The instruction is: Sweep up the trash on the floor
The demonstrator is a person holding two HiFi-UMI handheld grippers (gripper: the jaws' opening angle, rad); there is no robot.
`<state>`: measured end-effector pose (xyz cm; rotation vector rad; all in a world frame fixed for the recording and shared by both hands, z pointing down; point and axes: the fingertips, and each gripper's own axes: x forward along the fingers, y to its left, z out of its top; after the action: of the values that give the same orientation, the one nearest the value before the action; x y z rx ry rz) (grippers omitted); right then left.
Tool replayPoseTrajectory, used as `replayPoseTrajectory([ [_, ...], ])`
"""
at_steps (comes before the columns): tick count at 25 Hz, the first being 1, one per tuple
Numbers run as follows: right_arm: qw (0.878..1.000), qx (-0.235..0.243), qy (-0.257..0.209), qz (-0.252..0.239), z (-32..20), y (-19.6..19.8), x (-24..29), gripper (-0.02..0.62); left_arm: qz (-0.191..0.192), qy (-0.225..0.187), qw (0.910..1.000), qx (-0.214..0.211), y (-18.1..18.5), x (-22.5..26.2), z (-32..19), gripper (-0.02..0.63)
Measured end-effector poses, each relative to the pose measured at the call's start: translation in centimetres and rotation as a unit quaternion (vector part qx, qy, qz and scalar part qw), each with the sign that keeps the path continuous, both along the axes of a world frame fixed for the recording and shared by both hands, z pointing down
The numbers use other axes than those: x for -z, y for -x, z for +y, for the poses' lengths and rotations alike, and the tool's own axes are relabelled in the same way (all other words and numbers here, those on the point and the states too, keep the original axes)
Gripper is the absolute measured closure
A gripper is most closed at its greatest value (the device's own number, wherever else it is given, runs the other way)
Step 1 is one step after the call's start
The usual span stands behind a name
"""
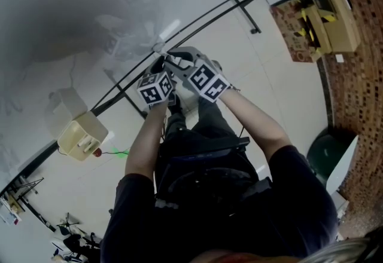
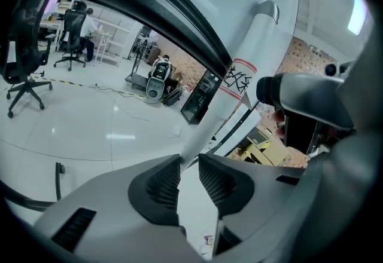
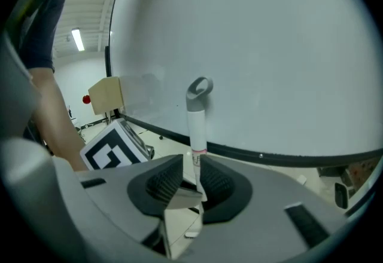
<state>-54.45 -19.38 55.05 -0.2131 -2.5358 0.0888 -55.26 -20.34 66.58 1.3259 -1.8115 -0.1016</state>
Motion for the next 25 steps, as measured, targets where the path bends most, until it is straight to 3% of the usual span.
replayPoseTrajectory([
  [6,1.000,-0.003,-0.021,-0.002,-0.3,0.8,0.2,0.526,-0.019,0.003,0.9995,-0.026,-0.5,0.8,0.6,0.511],
  [11,0.999,0.007,-0.042,-0.007,0.4,1.2,0.0,0.557,-0.058,0.002,0.9965,-0.060,-1.1,2.1,1.4,0.511],
  [15,0.999,0.010,-0.050,-0.014,0.7,1.4,0.0,0.563,-0.088,-0.001,0.9938,-0.068,-0.8,3.5,2.0,0.600],
  [19,0.999,0.010,-0.046,-0.015,0.9,1.3,0.0,0.568,-0.096,-0.013,0.9924,-0.076,-0.9,4.7,2.6,0.606],
  [25,1.000,-0.008,-0.009,-0.028,0.9,0.8,0.4,0.584,-0.105,-0.025,0.9861,-0.126,-3.3,7.8,3.8,0.606],
])
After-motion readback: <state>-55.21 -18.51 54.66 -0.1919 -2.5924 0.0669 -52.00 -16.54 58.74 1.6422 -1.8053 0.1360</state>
